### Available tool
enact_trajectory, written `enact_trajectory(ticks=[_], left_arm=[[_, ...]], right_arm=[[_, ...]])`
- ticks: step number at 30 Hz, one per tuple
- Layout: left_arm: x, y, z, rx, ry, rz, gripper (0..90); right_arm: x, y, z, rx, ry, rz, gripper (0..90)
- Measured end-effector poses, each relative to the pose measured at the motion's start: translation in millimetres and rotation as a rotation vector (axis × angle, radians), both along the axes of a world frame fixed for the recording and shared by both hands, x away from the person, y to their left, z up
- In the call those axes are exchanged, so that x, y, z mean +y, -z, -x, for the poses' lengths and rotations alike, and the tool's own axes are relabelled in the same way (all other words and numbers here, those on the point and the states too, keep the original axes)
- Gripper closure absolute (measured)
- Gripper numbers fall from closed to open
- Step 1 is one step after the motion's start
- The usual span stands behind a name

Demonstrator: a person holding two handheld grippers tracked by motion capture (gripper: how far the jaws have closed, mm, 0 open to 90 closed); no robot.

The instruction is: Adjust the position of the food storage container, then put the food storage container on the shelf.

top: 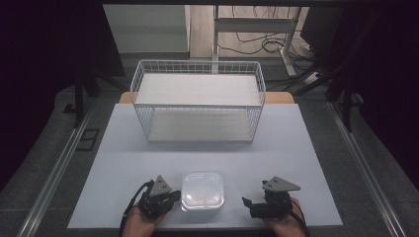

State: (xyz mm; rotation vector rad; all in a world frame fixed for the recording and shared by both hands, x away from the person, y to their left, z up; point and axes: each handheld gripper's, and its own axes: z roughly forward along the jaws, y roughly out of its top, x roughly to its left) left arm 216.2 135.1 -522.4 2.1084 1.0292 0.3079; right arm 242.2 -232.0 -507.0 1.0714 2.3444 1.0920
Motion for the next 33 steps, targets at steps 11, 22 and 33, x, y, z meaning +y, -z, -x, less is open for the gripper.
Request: enact_trajectory(ticks=[11, 22, 33], left_arm=[[33.8, -0.5, -0.3, -0.028, -0.036, 0.073, 18.9], [34.4, -12.3, -0.4, -0.032, 0.009, 0.145, 13.7], [13.2, -26.7, -10.6, -0.061, 0.09, 0.16, 12.1]], right_arm=[[0.2, -1.6, 0.8, 0.011, -0.017, -0.017, 7.9], [17.1, -12.9, 0.6, 0.097, -0.045, -0.027, 12.4], [46.1, -22.8, -5.2, 0.1, -0.154, -0.113, 13.6]])
